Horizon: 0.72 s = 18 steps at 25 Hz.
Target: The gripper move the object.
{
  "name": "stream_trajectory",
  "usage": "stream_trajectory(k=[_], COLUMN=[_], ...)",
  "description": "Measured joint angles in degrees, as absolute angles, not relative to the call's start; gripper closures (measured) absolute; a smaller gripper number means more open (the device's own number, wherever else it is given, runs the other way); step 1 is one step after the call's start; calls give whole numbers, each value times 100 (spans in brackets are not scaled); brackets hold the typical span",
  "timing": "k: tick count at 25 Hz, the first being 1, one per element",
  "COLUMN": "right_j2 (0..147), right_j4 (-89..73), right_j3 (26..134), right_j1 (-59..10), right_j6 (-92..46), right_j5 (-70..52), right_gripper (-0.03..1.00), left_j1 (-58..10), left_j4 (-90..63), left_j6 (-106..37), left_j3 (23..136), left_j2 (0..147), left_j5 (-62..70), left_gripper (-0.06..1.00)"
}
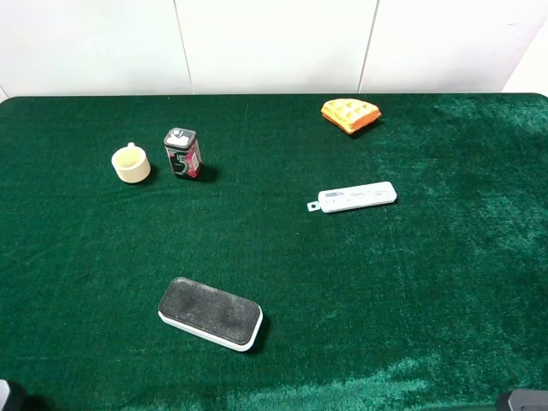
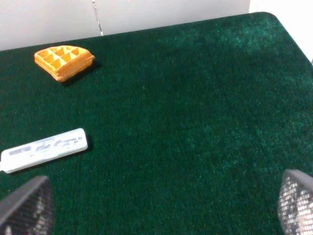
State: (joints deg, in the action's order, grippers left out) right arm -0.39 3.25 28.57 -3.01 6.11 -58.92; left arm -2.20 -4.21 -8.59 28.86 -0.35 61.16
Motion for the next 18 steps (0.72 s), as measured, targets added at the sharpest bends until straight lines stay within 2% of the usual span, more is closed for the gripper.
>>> stream_trajectory(k=[18], right_j2=[-39], right_j4=[325], right_j3=[2857], right_j1=[-301], right_j6=[611], right_j5=[-5892], right_gripper=[27], left_j1=[-220], left_j4=[-421], left_j6=[-859], left_j3=[2886], left_j2=[-35], left_j5=[6116], left_gripper=[-3])
